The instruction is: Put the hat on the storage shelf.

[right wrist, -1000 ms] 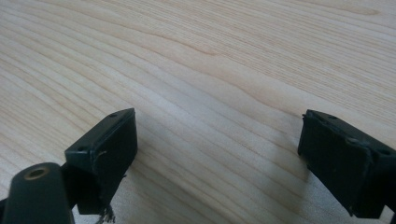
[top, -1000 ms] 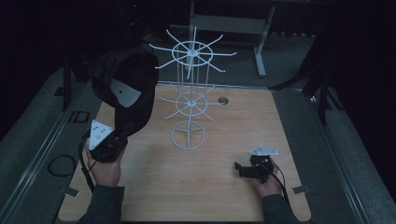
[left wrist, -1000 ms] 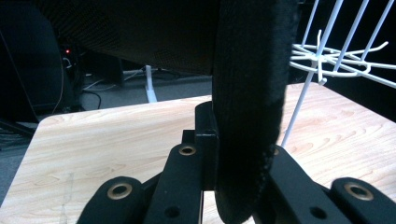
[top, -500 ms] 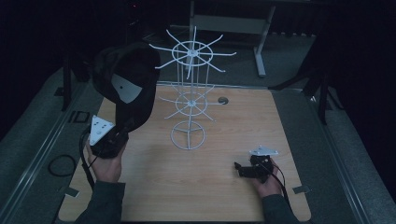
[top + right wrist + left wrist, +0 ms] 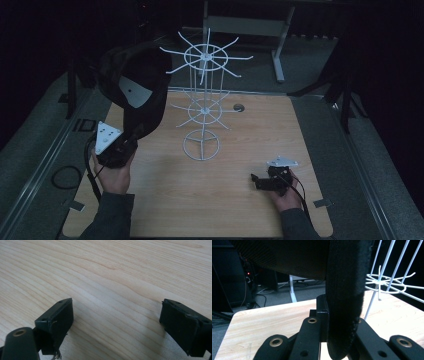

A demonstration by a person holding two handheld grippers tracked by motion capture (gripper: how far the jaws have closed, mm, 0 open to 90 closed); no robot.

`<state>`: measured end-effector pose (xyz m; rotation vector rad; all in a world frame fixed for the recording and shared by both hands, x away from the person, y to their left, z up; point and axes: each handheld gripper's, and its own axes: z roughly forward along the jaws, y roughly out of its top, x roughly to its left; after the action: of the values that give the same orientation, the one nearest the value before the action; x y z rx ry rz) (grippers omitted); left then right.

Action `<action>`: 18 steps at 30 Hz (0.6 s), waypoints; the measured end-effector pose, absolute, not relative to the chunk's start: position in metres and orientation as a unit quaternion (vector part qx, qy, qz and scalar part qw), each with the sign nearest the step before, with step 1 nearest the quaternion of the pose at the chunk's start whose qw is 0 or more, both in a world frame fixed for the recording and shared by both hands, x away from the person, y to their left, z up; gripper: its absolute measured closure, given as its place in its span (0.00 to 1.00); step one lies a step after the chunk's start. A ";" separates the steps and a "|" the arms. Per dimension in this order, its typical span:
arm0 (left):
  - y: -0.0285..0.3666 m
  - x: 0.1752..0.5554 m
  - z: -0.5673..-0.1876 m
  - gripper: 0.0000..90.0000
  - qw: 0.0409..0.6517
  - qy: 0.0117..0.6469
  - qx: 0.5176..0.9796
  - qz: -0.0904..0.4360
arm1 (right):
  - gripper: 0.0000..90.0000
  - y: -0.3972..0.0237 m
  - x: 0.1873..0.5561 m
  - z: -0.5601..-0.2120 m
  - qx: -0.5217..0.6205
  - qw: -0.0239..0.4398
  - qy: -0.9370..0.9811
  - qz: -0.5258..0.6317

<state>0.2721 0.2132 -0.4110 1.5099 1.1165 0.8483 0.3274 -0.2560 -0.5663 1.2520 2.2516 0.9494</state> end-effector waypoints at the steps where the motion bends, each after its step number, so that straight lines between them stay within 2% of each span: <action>1: 0.213 0.272 -0.410 0.96 0.514 0.464 0.629 0.354 | 0.13 -0.256 0.327 -0.566 0.447 0.196 0.804 0.339; 18: 0.206 0.267 -0.410 0.96 0.505 0.446 0.632 0.383 | 0.13 -0.256 0.327 -0.566 0.447 0.197 0.804 0.339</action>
<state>0.2672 0.2061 -0.4098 1.5258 1.0757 0.9233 0.3274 -0.2561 -0.5663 1.2518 2.2516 0.9495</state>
